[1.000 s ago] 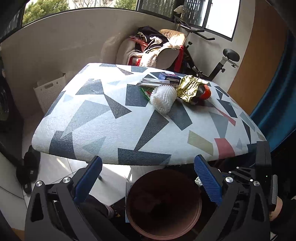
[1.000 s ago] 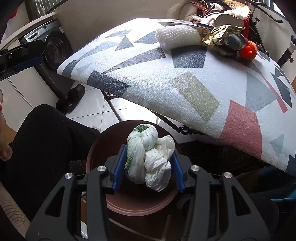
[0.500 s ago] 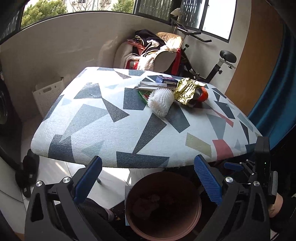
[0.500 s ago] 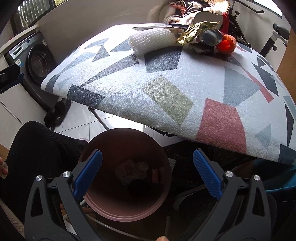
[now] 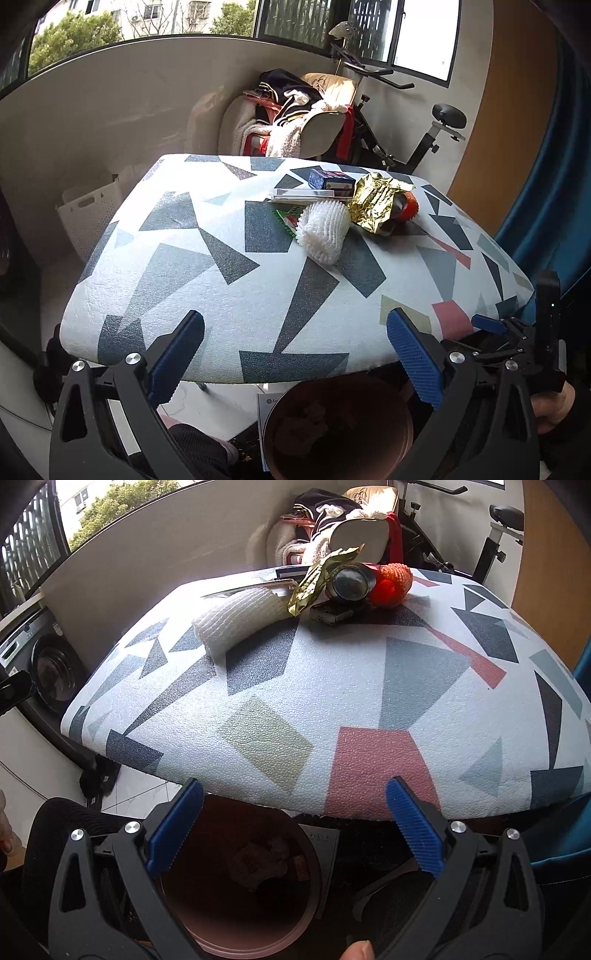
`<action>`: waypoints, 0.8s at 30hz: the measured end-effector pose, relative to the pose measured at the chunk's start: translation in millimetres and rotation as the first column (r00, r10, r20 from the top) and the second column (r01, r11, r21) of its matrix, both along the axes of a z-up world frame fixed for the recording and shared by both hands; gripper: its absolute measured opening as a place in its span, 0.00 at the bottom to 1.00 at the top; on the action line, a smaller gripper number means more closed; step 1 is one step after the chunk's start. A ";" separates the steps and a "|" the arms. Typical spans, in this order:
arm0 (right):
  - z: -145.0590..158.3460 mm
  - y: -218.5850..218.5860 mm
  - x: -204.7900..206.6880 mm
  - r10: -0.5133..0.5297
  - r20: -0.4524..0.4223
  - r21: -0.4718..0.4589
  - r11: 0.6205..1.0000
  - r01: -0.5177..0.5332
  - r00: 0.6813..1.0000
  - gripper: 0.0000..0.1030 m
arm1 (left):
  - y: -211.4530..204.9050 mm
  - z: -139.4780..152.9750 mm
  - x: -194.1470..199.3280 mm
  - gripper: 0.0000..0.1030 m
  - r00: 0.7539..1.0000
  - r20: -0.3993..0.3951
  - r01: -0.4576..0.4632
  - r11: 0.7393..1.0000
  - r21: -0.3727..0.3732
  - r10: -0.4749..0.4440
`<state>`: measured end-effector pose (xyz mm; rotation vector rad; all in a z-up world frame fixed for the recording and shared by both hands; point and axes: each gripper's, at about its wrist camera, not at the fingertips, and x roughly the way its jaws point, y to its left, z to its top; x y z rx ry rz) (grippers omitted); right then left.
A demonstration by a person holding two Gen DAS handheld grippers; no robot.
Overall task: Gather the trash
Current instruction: 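Reach the right tool to the gold foil wrapper and grasp it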
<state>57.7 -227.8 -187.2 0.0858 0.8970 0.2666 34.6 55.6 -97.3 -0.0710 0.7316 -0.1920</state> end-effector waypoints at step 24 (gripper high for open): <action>19.7 -42.5 110.2 -0.085 0.050 0.061 0.995 0.082 0.995 0.84 | -76.7 -75.0 208.3 0.20 0.970 -0.183 0.161 0.987 0.000 -0.159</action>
